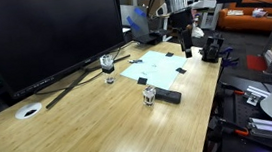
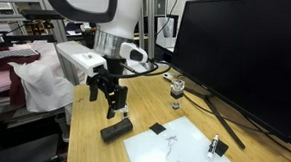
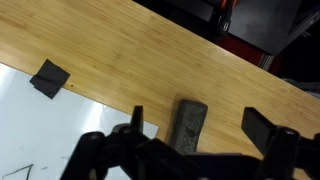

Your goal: Use the whiteboard eraser to erase the whiteboard on the desk

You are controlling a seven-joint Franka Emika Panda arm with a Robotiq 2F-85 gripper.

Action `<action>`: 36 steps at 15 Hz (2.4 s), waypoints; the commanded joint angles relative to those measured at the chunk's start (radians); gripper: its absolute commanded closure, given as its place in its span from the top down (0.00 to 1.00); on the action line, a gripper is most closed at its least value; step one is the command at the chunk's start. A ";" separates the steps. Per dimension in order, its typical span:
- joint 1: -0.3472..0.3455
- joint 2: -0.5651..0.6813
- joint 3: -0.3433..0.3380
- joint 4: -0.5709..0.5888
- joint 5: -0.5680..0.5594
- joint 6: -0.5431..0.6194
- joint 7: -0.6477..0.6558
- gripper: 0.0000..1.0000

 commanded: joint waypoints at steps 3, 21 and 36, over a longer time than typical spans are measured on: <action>-0.009 0.068 0.029 0.012 0.005 0.019 0.003 1.00; -0.007 0.329 0.128 0.047 0.017 0.249 -0.024 1.00; -0.003 0.408 0.175 -0.014 -0.006 0.522 0.030 1.00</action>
